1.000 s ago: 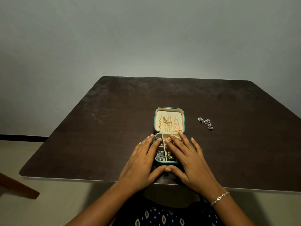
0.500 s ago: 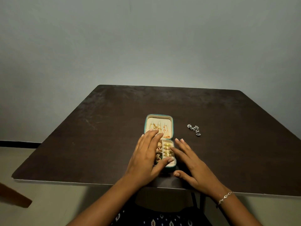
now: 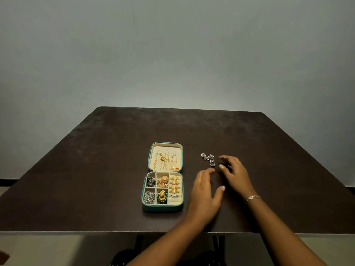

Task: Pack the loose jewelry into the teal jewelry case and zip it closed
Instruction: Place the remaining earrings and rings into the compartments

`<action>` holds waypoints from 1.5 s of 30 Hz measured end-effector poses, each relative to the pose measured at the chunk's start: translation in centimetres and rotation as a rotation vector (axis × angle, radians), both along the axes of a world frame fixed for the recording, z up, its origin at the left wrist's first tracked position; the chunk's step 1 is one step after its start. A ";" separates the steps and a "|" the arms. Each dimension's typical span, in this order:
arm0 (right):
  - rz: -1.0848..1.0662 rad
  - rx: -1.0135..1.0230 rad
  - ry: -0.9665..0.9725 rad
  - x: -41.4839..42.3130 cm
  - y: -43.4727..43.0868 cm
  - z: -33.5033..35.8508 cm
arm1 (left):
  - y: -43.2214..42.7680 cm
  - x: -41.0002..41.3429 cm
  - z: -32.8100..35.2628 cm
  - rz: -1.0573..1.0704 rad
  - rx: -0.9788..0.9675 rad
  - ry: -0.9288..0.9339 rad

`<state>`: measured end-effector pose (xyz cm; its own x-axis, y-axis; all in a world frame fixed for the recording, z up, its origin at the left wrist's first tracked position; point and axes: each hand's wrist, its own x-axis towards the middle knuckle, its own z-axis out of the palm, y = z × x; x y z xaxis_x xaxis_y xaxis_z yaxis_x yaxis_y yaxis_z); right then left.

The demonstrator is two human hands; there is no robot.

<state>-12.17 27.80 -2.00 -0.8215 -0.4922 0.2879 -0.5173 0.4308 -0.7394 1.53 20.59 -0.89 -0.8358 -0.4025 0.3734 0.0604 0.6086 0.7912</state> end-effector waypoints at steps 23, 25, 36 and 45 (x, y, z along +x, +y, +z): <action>0.005 -0.240 -0.255 -1.5 -1.0 0.3 | -2.5 -6.2 -0.8 0.309 0.133 0.051; 0.030 -0.336 -0.363 -1.2 -0.4 0.4 | -2.4 -5.9 -0.7 0.236 0.101 0.065; 0.184 -0.531 -0.772 1.7 1.4 1.9 | -1.5 -4.4 -1.2 0.003 0.052 0.223; 0.045 -0.501 -0.552 0.8 0.9 1.4 | -1.9 -3.6 -1.3 0.127 0.325 0.223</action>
